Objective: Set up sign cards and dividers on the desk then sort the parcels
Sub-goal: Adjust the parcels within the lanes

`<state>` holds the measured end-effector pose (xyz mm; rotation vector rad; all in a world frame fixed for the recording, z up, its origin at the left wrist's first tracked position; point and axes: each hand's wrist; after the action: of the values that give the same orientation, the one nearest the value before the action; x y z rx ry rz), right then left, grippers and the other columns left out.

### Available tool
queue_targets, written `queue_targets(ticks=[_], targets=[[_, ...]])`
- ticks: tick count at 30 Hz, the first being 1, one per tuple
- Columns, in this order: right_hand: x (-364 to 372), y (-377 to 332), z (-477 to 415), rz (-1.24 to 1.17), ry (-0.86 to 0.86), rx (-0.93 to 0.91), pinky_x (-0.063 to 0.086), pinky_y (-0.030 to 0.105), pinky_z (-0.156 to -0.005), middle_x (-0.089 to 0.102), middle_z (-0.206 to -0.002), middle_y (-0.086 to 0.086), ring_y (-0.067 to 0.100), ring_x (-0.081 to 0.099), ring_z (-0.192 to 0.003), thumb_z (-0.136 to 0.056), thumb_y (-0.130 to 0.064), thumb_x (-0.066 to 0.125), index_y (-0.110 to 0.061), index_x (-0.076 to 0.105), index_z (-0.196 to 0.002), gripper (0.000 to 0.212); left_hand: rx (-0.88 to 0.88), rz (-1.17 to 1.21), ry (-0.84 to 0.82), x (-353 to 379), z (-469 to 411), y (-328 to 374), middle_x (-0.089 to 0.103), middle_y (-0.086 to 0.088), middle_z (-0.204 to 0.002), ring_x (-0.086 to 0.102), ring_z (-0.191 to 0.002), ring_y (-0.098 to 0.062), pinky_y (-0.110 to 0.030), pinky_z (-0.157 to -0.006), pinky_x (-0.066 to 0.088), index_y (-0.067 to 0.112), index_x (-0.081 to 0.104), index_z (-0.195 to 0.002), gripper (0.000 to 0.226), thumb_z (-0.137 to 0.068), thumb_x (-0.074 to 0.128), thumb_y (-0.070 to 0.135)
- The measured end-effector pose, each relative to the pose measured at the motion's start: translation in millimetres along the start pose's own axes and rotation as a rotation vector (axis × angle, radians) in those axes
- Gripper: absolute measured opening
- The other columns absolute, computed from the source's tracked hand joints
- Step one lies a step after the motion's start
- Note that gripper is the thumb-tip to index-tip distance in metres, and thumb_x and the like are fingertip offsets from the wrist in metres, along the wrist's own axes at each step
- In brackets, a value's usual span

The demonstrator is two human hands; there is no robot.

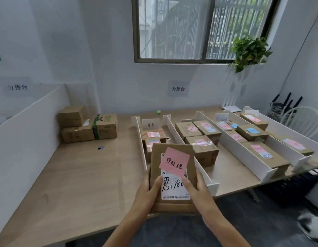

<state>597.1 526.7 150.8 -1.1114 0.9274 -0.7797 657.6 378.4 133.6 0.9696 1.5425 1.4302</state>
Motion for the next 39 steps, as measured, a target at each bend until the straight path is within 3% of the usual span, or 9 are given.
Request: queue_targets(ticks=[5,8,12,18,21,24,30,36,39], targets=[[-49.6,7.5,-18.2,0.128,0.059,-0.262,0.051,0.016,-0.087,0.011,-0.153,-0.018,0.0,0.034,-0.13,-0.096,-0.023,0.049,-0.053,-0.005,-0.14,0.076,0.111,-0.081,0.05,56.0,-29.0,5.3,0.051,0.005,-0.136,0.059,-0.109,0.0,-0.02,-0.089,0.051,0.033,0.019,-0.146,0.056,-0.096,0.043,0.035],[-94.2,22.0,-29.0,0.125,0.066,-0.41,0.05,0.012,-0.087,-0.014,-0.149,-0.033,-0.006,0.018,-0.137,-0.095,-0.014,0.049,-0.046,0.011,-0.144,0.07,0.289,-0.173,0.057,105.6,-44.5,4.0,0.014,0.017,-0.155,0.024,-0.132,0.015,-0.008,-0.102,0.035,0.045,0.008,-0.145,0.055,-0.099,0.036,0.031],[-170.8,44.4,-55.9,0.138,0.135,-0.501,0.053,0.021,-0.089,0.003,-0.15,-0.033,0.006,0.023,-0.141,-0.093,-0.004,0.051,-0.059,0.037,-0.13,0.068,0.46,-0.303,-0.018,185.3,-79.6,0.7,0.0,0.02,-0.156,-0.001,-0.145,-0.002,-0.036,-0.118,0.023,0.036,0.026,-0.145,0.054,-0.092,0.035,0.027],[-294.7,60.1,-106.2,0.261,0.128,-0.455,0.037,0.037,-0.111,0.022,-0.145,-0.038,0.0,0.012,-0.142,-0.093,-0.004,0.052,-0.059,0.048,-0.118,0.06,0.446,-0.241,-0.111,301.0,-140.6,11.9,0.018,0.027,-0.152,0.013,-0.144,-0.003,-0.025,-0.113,0.031,0.041,0.043,-0.134,0.044,-0.095,0.046,0.019],[-339.8,65.3,-126.5,0.229,0.087,-0.433,0.041,0.02,-0.105,0.027,-0.14,-0.038,-0.005,0.021,-0.137,-0.092,-0.006,0.054,-0.057,0.054,-0.111,0.055,0.387,-0.206,-0.116,345.8,-163.1,10.7,0.021,0.023,-0.151,0.016,-0.142,-0.002,-0.016,-0.103,0.041,0.037,0.045,-0.13,0.043,-0.095,0.049,0.014],[-371.1,75.6,-151.3,0.179,0.044,-0.38,0.044,0.025,-0.103,0.029,-0.141,-0.036,-0.004,0.028,-0.134,-0.092,-0.01,0.055,-0.049,0.059,-0.111,0.043,0.307,-0.116,-0.126,376.4,-181.8,8.3,0.023,0.02,-0.15,0.025,-0.138,0.0,-0.008,-0.087,0.045,0.026,0.047,-0.134,0.043,-0.094,0.049,0.01],[-409.1,88.5,-215.8,0.121,0.0,-0.337,0.046,0.029,-0.102,0.034,-0.142,-0.031,-0.002,0.031,-0.134,-0.091,-0.006,0.057,-0.046,0.063,-0.108,0.043,0.257,-0.105,-0.084,411.1,-240.4,-14.0,0.026,0.024,-0.149,0.025,-0.139,-0.002,-0.027,-0.099,0.048,0.033,0.05,-0.129,0.042,-0.095,0.049,0.01],[-434.6,86.4,-296.1,0.116,-0.093,-0.304,0.049,0.01,-0.078,0.035,-0.14,-0.028,-0.016,0.042,-0.114,-0.092,-0.001,0.052,-0.027,0.064,-0.109,0.033,0.196,-0.163,-0.076,431.8,-313.1,-31.1,0.021,0.023,-0.151,0.028,-0.132,0.003,-0.011,-0.089,0.048,0.03,0.051,-0.129,0.036,-0.097,0.045,0.013],[-446.1,85.5,-343.4,0.177,-0.152,-0.268,0.051,0.012,-0.077,0.033,-0.141,-0.029,-0.003,0.044,-0.12,-0.094,-0.007,0.051,-0.034,0.062,-0.11,0.033,0.144,-0.244,-0.1,436.6,-350.9,-35.8,0.019,0.018,-0.151,0.026,-0.127,0.004,-0.001,-0.082,0.043,0.03,0.05,-0.126,0.033,-0.097,0.044,0.014]])
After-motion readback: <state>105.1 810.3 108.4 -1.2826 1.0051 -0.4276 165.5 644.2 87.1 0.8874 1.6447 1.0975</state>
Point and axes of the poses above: each hand's wrist, its own z-axis away from the middle knuckle, its own x-axis out of the palm, y = z × x
